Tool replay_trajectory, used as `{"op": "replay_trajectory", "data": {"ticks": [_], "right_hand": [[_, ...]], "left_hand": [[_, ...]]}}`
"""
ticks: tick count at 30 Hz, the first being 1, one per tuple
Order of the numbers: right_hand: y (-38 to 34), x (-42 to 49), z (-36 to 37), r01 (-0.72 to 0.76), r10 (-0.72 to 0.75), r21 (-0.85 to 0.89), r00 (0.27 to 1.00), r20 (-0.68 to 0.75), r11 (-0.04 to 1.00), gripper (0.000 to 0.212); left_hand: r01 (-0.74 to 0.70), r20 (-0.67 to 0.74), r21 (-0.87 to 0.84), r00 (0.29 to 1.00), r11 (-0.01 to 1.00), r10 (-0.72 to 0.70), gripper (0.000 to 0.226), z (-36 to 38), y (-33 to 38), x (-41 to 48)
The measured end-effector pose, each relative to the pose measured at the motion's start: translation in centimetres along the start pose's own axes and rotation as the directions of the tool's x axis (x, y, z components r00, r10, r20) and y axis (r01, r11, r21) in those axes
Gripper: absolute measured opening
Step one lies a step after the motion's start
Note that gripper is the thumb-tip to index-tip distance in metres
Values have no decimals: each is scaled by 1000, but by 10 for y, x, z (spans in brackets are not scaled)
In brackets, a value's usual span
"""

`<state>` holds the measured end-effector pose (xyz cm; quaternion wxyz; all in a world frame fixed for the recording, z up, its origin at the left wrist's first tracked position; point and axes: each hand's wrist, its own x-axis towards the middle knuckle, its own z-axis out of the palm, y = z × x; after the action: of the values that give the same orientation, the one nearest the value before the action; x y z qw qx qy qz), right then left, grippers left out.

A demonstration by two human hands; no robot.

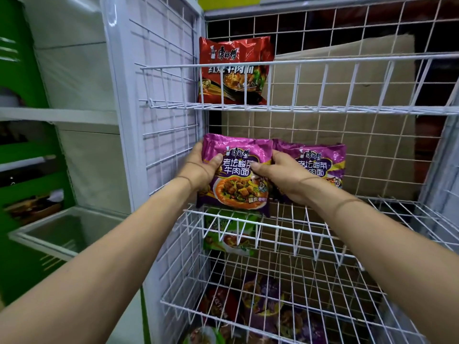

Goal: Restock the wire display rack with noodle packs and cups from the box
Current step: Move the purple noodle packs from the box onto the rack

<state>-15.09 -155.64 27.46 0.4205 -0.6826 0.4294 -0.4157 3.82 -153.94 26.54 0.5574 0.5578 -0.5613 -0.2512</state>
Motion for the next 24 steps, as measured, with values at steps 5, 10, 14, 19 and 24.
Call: {"op": "replay_trajectory", "data": {"ticks": [5,10,14,19,24], "right_hand": [[3,10,13,0,-2,-96,1000,-12,995,28],[8,18,15,-38,44,-196,999,26,980,41],[4,12,15,-52,57,-199,998,16,979,40],[15,14,13,-12,-2,-274,999,-53,962,75],[4,-5,13,-13,-6,-292,998,-62,956,61]], "left_hand": [[36,-13,70,999,997,-35,32,-7,-7,7],[124,40,13,991,992,-124,33,-4,-16,8],[148,9,76,989,986,-149,40,-3,-15,8],[180,-108,224,981,958,-159,98,-5,-37,20],[178,-104,185,982,966,-161,65,-4,-9,-6]]}}
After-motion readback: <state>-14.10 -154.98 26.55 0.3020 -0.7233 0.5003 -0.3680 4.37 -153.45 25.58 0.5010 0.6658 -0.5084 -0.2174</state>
